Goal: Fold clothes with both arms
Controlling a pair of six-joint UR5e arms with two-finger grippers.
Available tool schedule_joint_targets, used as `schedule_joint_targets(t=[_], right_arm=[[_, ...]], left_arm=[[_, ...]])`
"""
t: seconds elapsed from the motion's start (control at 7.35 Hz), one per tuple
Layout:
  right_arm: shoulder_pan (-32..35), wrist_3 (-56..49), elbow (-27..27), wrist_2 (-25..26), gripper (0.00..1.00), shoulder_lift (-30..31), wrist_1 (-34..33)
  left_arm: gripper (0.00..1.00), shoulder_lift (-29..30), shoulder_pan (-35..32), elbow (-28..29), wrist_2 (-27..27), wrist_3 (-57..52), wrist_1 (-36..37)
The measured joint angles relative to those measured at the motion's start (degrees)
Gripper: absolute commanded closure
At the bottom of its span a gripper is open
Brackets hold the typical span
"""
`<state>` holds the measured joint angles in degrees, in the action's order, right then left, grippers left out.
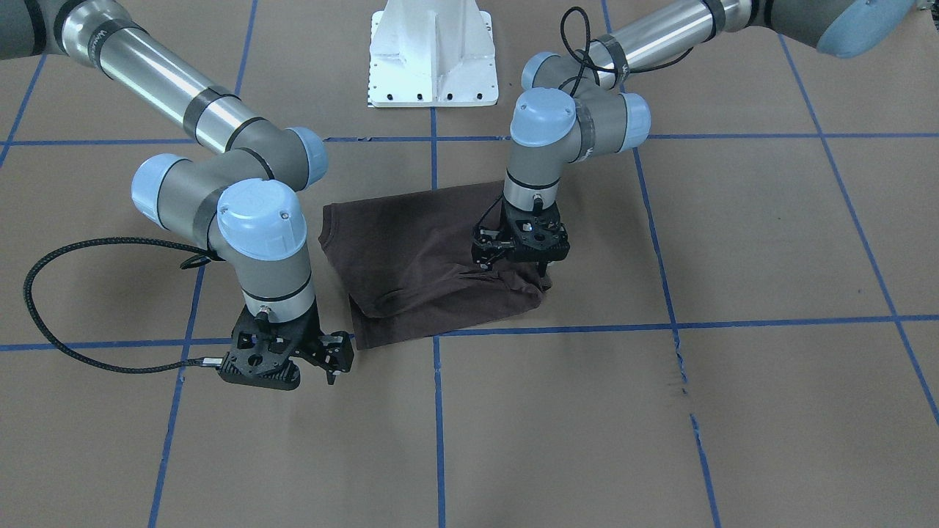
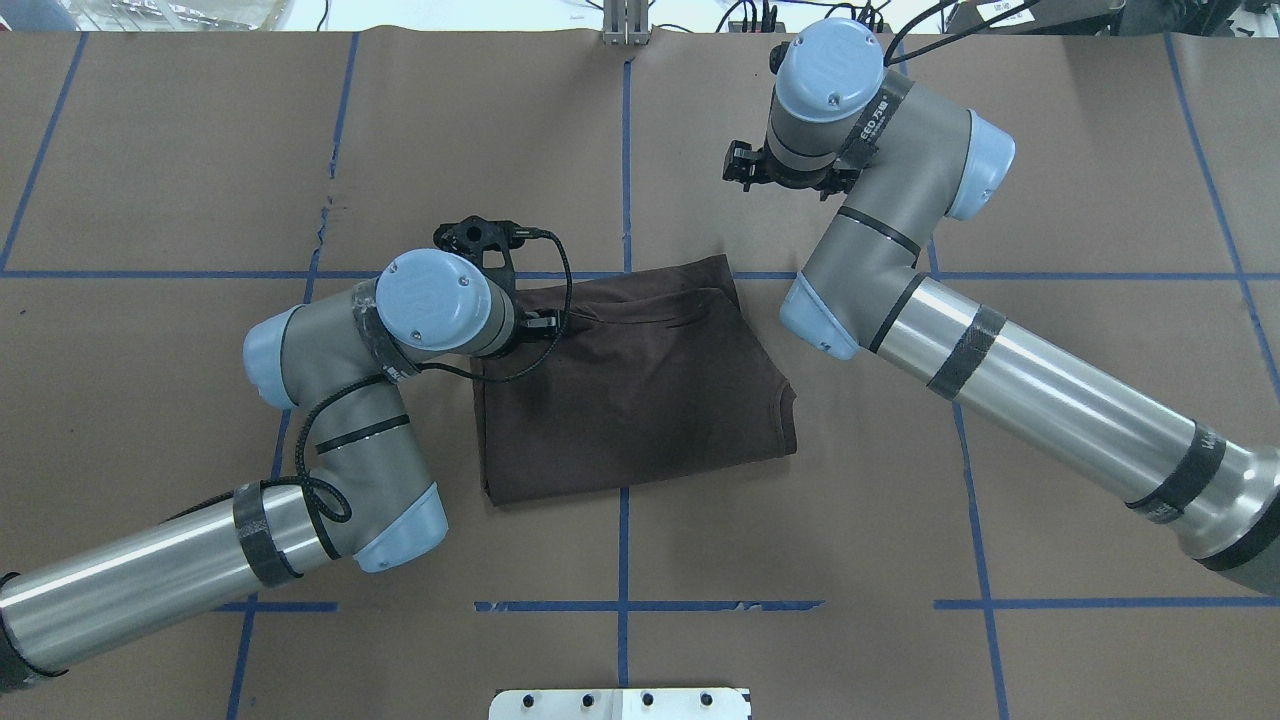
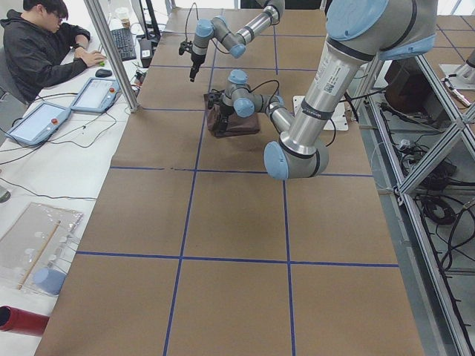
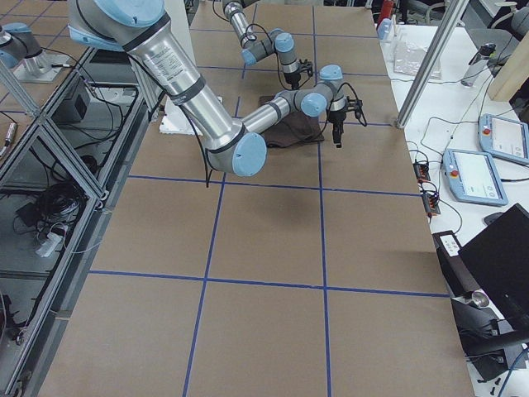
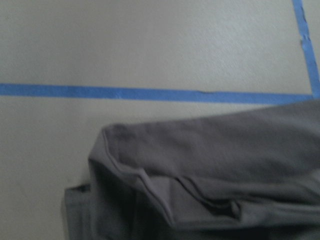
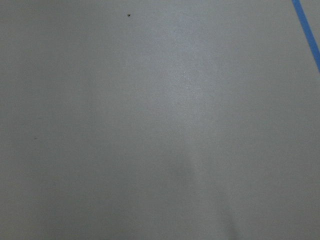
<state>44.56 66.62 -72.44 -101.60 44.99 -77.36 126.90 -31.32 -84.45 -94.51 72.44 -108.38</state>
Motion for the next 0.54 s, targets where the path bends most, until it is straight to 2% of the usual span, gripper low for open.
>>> schedule_joint_targets(t=[0.54], right_arm=[[-0.30, -0.01, -0.12, 0.06, 0.00, 0.23, 0.03]], left_arm=[[0.00, 0.15, -7.59, 8.76, -0.15, -6.02, -7.22]])
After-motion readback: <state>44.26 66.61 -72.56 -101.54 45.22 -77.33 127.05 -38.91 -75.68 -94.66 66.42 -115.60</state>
